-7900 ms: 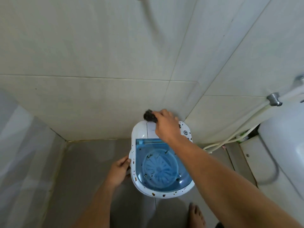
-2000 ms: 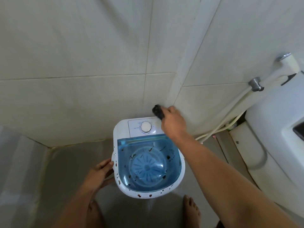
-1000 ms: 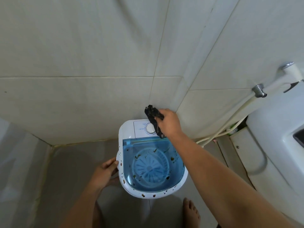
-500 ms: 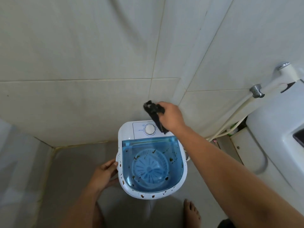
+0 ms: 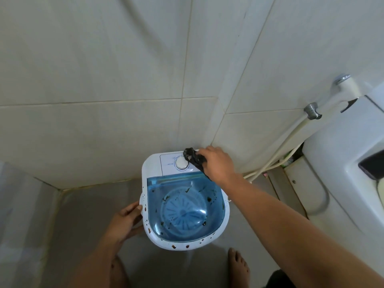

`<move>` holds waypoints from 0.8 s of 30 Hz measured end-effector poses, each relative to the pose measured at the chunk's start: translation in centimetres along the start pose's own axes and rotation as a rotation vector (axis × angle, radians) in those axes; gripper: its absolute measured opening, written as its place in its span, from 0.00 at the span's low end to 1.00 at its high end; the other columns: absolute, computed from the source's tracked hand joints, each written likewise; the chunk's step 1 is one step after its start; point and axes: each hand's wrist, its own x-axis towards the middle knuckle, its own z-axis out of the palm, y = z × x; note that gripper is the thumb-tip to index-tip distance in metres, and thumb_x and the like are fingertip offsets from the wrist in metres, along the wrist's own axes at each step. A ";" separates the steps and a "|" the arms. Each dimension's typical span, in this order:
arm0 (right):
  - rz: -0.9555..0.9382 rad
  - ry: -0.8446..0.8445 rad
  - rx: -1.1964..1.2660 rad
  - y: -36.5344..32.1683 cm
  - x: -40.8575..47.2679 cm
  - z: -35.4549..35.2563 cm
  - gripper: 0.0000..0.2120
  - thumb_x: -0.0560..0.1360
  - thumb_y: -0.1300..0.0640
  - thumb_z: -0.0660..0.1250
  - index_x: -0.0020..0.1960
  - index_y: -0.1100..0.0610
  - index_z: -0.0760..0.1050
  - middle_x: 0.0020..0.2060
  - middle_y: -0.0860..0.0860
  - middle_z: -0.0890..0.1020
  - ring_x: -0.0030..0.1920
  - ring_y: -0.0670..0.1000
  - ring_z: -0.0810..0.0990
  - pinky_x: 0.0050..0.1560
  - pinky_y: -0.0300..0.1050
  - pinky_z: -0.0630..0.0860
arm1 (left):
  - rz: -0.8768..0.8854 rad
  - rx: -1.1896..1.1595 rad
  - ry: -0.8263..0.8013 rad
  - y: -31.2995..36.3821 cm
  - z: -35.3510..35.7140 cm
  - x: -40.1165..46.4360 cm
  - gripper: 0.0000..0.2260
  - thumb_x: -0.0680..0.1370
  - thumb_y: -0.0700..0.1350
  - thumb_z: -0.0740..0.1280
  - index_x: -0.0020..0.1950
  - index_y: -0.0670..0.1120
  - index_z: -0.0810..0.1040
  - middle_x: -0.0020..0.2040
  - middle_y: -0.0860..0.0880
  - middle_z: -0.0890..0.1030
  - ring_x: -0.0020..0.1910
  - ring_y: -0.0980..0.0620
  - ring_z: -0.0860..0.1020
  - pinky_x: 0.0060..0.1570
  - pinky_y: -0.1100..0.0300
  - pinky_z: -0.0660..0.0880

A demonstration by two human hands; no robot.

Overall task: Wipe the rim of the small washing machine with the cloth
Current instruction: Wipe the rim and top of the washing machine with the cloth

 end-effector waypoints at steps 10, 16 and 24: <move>0.308 0.159 0.297 0.9 -0.3 -1.7 0.11 0.77 0.59 0.65 0.58 0.51 0.79 0.49 0.54 0.85 0.48 0.58 0.82 0.46 0.53 0.80 | 0.007 -0.004 -0.001 -0.3 0.0 0.1 0.11 0.83 0.43 0.64 0.63 0.49 0.80 0.57 0.46 0.85 0.59 0.46 0.82 0.47 0.54 0.80; 0.138 0.080 0.161 -1.6 -1.0 1.6 0.12 0.78 0.57 0.64 0.61 0.53 0.77 0.53 0.54 0.79 0.54 0.59 0.77 0.51 0.57 0.77 | -0.007 0.003 0.022 -0.6 -0.2 0.8 0.13 0.82 0.44 0.65 0.66 0.47 0.78 0.58 0.45 0.85 0.59 0.46 0.82 0.51 0.51 0.79; 0.475 0.083 0.129 6.9 -2.3 -2.0 0.12 0.75 0.58 0.64 0.58 0.53 0.76 0.49 0.56 0.83 0.51 0.62 0.81 0.50 0.57 0.81 | -0.007 0.004 0.032 -0.6 0.1 0.5 0.11 0.82 0.43 0.64 0.64 0.48 0.80 0.56 0.46 0.86 0.57 0.46 0.82 0.50 0.51 0.79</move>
